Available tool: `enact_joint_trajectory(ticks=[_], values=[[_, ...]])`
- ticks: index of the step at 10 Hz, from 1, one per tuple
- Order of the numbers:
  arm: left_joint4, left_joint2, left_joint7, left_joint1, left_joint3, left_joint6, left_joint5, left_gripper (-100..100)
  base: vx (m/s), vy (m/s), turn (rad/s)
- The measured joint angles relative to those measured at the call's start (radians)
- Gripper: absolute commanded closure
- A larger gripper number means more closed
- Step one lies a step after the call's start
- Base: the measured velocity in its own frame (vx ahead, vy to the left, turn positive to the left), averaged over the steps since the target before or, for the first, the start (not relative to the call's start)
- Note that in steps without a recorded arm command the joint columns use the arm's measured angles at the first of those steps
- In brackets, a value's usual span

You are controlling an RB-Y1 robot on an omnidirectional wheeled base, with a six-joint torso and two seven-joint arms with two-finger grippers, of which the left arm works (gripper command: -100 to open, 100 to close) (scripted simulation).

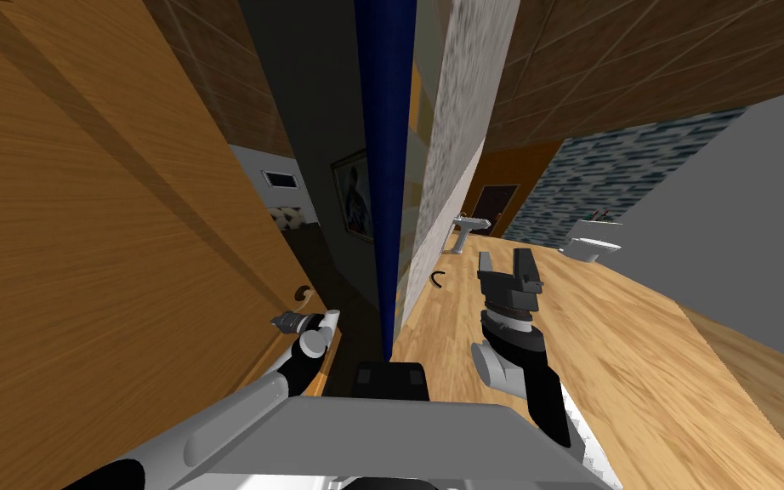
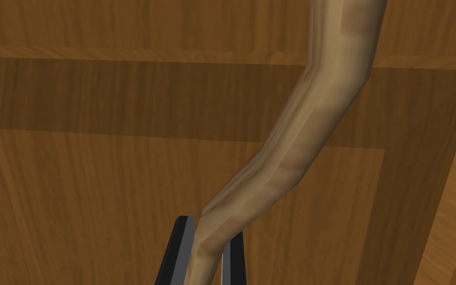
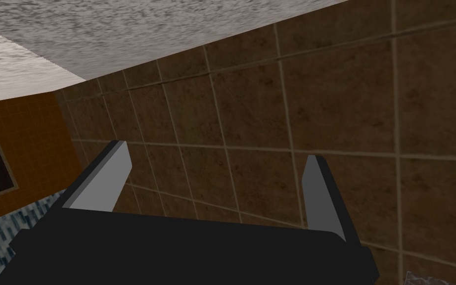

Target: Push the door open

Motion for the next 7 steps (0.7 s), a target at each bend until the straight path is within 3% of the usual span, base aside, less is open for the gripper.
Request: enact_joint_trajectory(ticks=[1,3,5,6,7], values=[[-0.039,-0.017,-0.014,0.008,0.004,0.015,0.003,100,-0.001,0.031,-0.027],[0.024,0.011,0.004,-0.004,0.006,-0.015,0.004,100,0.000,0.006,-0.010],[0.035,0.017,0.005,-0.009,0.007,-0.019,0.005,100,0.000,0.005,0.005],[-0.051,-0.022,-0.014,0.011,0.008,0.013,0.006,100,0.000,0.002,0.013],[-0.029,-0.008,-0.012,0.006,0.008,0.011,0.006,100,-0.001,0.010,-0.022]])
